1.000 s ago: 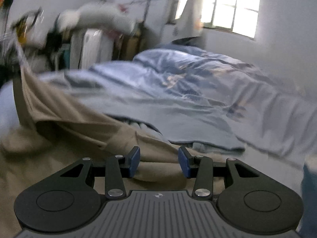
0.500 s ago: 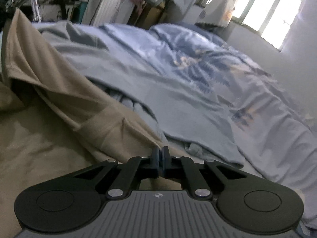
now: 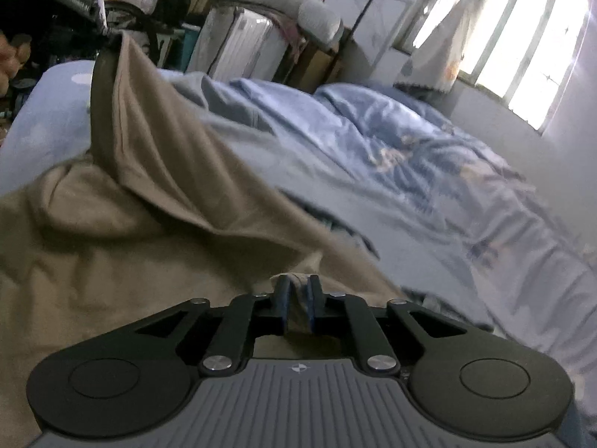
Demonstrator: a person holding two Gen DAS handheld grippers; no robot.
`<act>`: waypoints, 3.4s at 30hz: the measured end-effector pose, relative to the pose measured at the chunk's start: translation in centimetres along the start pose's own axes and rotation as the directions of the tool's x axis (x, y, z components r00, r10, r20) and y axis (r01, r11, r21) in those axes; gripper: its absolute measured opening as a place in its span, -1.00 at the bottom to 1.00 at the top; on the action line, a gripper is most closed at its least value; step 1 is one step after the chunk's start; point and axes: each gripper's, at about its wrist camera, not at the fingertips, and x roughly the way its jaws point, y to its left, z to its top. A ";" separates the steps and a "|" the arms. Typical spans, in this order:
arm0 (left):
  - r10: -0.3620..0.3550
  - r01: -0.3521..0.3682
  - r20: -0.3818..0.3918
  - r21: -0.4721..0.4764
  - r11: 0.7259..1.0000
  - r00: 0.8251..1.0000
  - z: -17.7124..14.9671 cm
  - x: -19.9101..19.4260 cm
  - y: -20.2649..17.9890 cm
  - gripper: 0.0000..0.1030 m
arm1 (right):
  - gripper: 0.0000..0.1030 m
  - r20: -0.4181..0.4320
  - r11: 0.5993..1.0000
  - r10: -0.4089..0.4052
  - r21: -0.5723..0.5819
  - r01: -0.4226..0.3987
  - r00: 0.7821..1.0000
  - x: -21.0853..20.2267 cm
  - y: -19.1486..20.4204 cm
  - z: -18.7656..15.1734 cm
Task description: Fold clothes
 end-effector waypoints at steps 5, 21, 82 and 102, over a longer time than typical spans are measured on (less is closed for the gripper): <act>-0.010 0.010 -0.001 0.000 1.000 1.000 0.0 0.0 0.0 -0.93 | -0.18 -0.015 0.992 -0.066 -0.109 0.064 0.998 -1.7 0.1 -2.2; -0.017 0.017 -0.005 0.000 1.000 1.000 -0.1 0.0 -0.1 -0.93 | -0.17 0.055 0.795 -0.306 -0.535 0.286 0.951 1.9 -0.3 -7.9; -0.097 0.089 0.031 0.187 0.978 0.995 3.8 -3.5 -5.4 -0.94 | -0.95 0.124 0.841 -0.518 0.253 0.478 0.846 -15.7 -9.0 1.8; -0.370 0.259 0.348 0.326 0.909 0.861 24.9 -21.6 -17.9 -0.94 | -0.95 0.389 0.711 -0.703 0.419 0.565 0.596 -45.4 -11.1 15.4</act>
